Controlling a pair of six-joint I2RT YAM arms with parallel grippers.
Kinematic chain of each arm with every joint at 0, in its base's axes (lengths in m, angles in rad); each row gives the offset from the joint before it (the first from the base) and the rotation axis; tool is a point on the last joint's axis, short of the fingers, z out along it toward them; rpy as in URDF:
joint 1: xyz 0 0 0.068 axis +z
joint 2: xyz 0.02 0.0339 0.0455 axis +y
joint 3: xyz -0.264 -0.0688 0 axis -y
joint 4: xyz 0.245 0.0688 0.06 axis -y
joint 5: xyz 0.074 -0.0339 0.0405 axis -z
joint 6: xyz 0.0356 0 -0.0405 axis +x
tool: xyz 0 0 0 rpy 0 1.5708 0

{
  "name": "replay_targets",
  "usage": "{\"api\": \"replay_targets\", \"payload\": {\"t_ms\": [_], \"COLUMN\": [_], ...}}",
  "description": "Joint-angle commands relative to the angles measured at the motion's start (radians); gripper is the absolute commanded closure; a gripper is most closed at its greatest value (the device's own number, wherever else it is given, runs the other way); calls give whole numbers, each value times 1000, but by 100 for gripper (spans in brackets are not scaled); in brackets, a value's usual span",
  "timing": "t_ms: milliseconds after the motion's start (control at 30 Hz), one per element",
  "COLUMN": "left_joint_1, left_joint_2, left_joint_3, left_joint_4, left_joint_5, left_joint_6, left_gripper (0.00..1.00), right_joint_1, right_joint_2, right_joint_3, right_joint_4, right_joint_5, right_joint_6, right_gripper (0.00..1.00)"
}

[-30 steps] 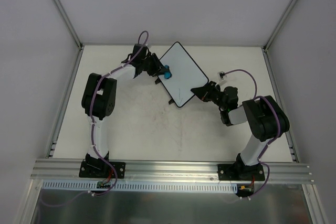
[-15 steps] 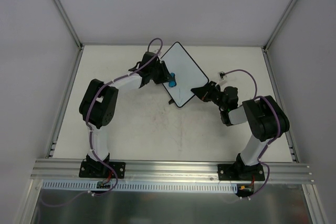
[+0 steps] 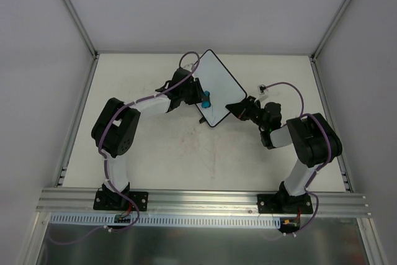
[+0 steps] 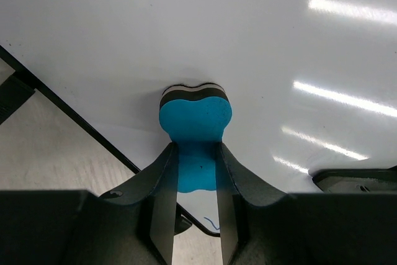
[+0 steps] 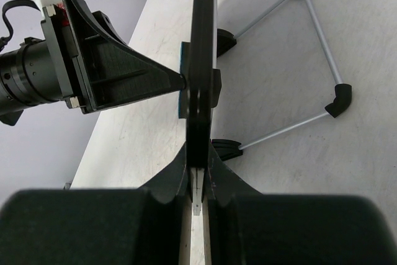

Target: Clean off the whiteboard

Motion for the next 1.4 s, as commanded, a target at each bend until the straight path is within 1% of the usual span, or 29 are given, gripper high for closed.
{"api": "replay_targets", "payload": {"t_ms": [0, 167, 300, 667, 867, 900, 933, 967, 1000, 1233, 1367], "left_joint_1": [-82, -126, -137, -191, -235, -243, -243, -255, -258, -272, -280], "left_joint_2": [16, 10, 4, -50, -53, -53, -54, -56, -56, -30, -22], "left_joint_3": [-43, -71, -105, -255, -284, -283, -278, -272, -269, -232, -234], "left_joint_4": [-24, 11, 19, 78, 80, 68, 53, 37, 22, -50, -83], "left_joint_5": [10, -7, -8, -56, -119, -151, -151, -200, -214, -245, -261], "left_joint_6": [28, 45, 36, 28, 31, 37, 45, 51, 59, 157, 172], "left_gripper": [100, 100, 100, 100, 100, 100, 100, 100, 100, 100, 100], "right_joint_1": [21, 21, 21, 21, 21, 21, 21, 20, 20, 21, 20], "right_joint_2": [-36, -36, -36, -36, -36, -34, -33, -33, -33, -28, -25], "right_joint_3": [36, 36, 36, 36, 36, 36, 36, 36, 36, 38, 41], "right_joint_4": [108, 108, 107, 107, 108, 108, 107, 108, 108, 110, 108], "right_joint_5": [-68, -68, -68, -66, -63, -64, -65, -65, -65, -65, -64], "right_joint_6": [-35, -33, -33, -33, -32, -33, -32, -32, -30, -29, -29], "right_gripper": [100, 100, 100, 100, 100, 100, 100, 100, 100, 100, 100]}}
